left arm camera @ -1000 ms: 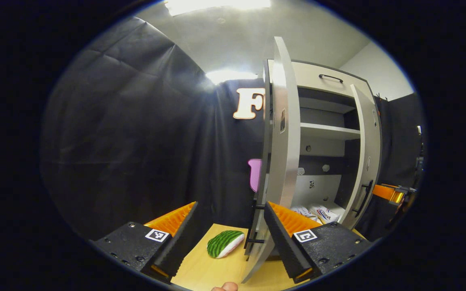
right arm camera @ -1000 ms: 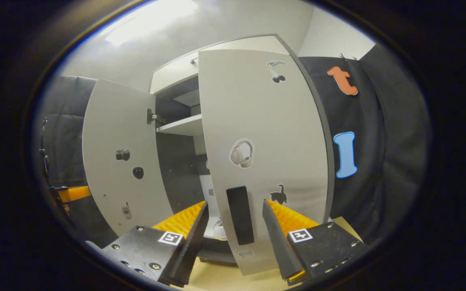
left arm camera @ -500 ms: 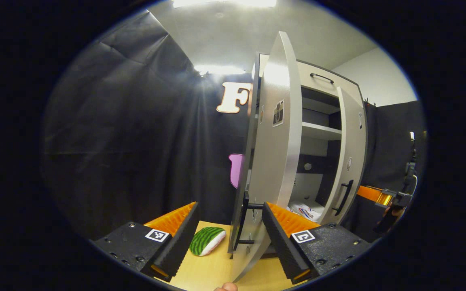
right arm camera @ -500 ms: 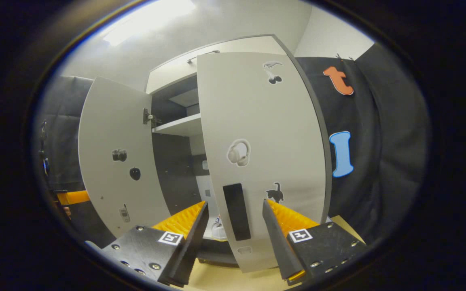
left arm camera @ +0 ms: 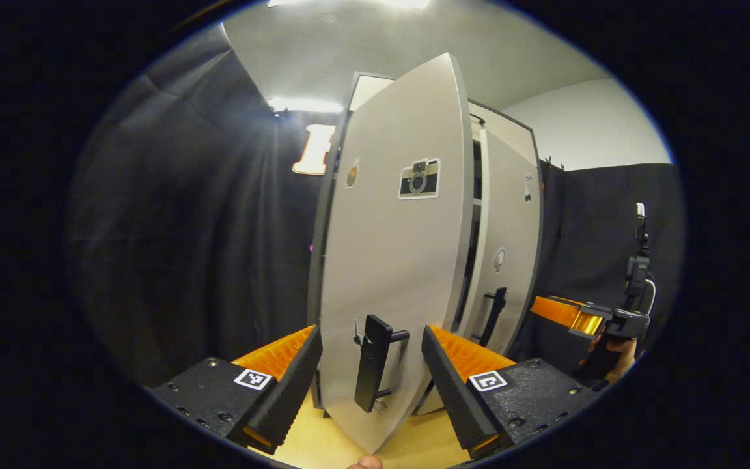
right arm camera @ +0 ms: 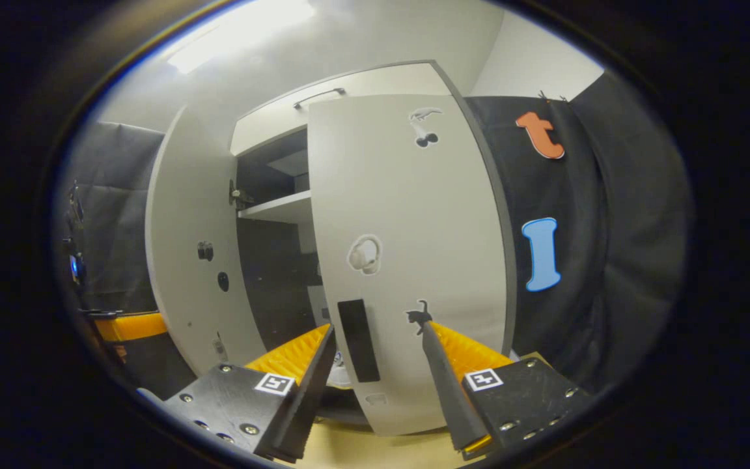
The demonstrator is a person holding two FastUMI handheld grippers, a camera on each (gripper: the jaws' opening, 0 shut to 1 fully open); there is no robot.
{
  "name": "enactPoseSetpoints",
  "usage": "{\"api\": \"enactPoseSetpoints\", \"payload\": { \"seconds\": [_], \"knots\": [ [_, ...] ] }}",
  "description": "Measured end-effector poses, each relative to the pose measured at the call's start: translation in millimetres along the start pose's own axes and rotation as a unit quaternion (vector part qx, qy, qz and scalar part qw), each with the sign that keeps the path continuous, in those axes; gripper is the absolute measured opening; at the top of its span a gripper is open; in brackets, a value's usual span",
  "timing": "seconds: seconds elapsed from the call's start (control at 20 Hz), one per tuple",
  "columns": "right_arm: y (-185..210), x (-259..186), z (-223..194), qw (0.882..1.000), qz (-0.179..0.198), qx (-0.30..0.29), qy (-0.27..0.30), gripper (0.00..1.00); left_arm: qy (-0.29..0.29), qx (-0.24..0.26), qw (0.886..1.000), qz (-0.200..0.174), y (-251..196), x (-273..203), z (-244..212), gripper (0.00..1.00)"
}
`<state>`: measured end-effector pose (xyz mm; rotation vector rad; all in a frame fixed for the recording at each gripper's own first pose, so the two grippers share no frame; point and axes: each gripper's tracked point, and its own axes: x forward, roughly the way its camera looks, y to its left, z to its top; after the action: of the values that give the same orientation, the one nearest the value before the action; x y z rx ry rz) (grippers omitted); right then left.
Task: Grab one shoe with the right hand and put it into the shoe cabinet, grab the other shoe with the left hand and put it into the shoe cabinet; then close the right door with the right hand and the left door with the left hand.
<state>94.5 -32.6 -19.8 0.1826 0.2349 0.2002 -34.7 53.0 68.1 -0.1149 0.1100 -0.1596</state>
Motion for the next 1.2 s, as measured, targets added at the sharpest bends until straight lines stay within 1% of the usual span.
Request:
{"api": "enactPoseSetpoints", "payload": {
  "seconds": [0.05, 0.1, 0.15, 0.2, 0.25, 0.3, 0.35, 0.4, 0.45, 0.5, 0.55, 0.6, 0.65, 0.7, 0.75, 0.8, 0.9, 0.95, 1.0, 1.05, 1.1, 1.2],
  "knots": [
    [-6.1, -2.4, 2.4, 1.0, -0.004, 0.0, -0.001, 0.8, -0.002, -0.003, 1.0, -0.016, -13.9, 8.5, -0.5, 0.94],
    [-11.5, -5.3, 4.0, 1.0, -0.008, 0.0, -0.002, 0.75, -0.002, -0.005, 1.0, -0.029, -26.1, 15.3, -1.1, 0.94],
    [-17.1, -7.8, 6.7, 1.0, -0.012, -0.001, -0.004, 0.75, -0.001, 0.001, 0.999, -0.033, -35.0, 23.5, -3.2, 0.94],
    [-22.4, -11.1, 8.9, 1.0, -0.016, -0.001, -0.006, 0.8, -0.001, 0.014, 0.999, -0.033, -40.7, 30.0, -5.1, 0.94],
    [-26.5, -14.2, 10.0, 1.0, -0.019, -0.002, -0.008, 0.75, -0.001, 0.024, 0.999, -0.035, -46.4, 35.9, -4.9, 0.94],
    [-31.8, -16.6, 11.9, 1.0, -0.024, -0.003, -0.009, 0.75, -0.003, 0.03, 0.999, -0.039, -52.6, 42.4, -4.0, 0.89],
    [-35.7, -17.9, 12.6, 1.0, -0.027, -0.004, -0.009, 0.8, -0.004, 0.031, 0.999, -0.043, -58.8, 47.1, -3.4, 0.94],
    [-40.3, -19.3, 13.2, 1.0, -0.03, -0.005, -0.009, 0.75, -0.004, 0.03, 0.998, -0.047, -61.6, 49.2, -4.4, 0.94],
    [-43.8, -20.7, 13.7, 0.999, -0.032, -0.005, -0.009, 0.75, -0.004, 0.028, 0.998, -0.049, -65.8, 52.6, -5.1, 0.94],
    [-45.7, -21.6, 13.9, 0.999, -0.032, -0.004, -0.009, 0.8, -0.005, 0.028, 0.998, -0.05, -72.1, 58.2, -5.7, 0.89],
    [-46.9, -22.7, 15.5, 0.999, -0.033, -0.005, -0.009, 0.75, -0.006, 0.026, 0.998, -0.05, -76.0, 62.1, -5.8, 0.94],
    [-47.8, -22.8, 16.6, 0.999, -0.032, -0.006, -0.01, 0.75, -0.007, 0.025, 0.998, -0.05, -79.6, 64.4, -7.1, 0.94],
    [-48.3, -23.3, 18.8, 0.999, -0.032, -0.008, -0.011, 0.8, -0.009, 0.025, 0.998, -0.048, -81.9, 66.3, -6.6, 0.95],
    [-47.9, -23.5, 21.3, 0.999, -0.032, -0.01, -0.013, 0.8, -0.012, 0.026, 0.999, -0.045, -82.8, 67.2, -5.8, 0.95],
    [-46.8, -23.6, 24.3, 0.999, -0.03, -0.012, -0.016, 0.75, -0.014, 0.028, 0.999, -0.041, -83.9, 68.7, -5.2, 0.95],
    [-45.2, -24.2, 26.7, 0.999, -0.028, -0.013, -0.018, 0.8, -0.018, 0.031, 0.999, -0.037, -84.0, 69.7, -3.8, 0.95],
    [-43.2, -25.4, 30.3, 0.999, -0.026, -0.015, -0.022, 0.8, -0.024, 0.037, 0.999, -0.03, -85.4, 70.3, -1.9, 0.94],
    [-42.9, -26.2, 31.7, 0.999, -0.027, -0.018, -0.022, 0.75, -0.025, 0.04, 0.999, -0.028, -86.2, 69.7, -1.0, 0.94],
    [-41.6, -27.2, 34.1, 0.999, -0.026, -0.02, -0.023, 0.8, -0.027, 0.043, 0.998, -0.026, -87.0, 69.7, -0.4, 0.94],
    [-40.4, -27.9, 34.9, 0.999, -0.025, -0.022, -0.023, 0.75, -0.028, 0.047, 0.998, -0.024, -88.0, 70.1, 0.3, 0.94],
    [-39.1, -28.2, 35.3, 0.999, -0.024, -0.024, -0.023, 0.8, -0.028, 0.049, 0.998, -0.022, -88.8, 71.3, 0.1, 0.94],
    [-37.1, -29.5, 35.9, 0.999, -0.022, -0.026, -0.025, 0.8, -0.026, 0.048, 0.998, -0.019, -90.3, 72.4, -0.6, 0.94]
  ]
}}
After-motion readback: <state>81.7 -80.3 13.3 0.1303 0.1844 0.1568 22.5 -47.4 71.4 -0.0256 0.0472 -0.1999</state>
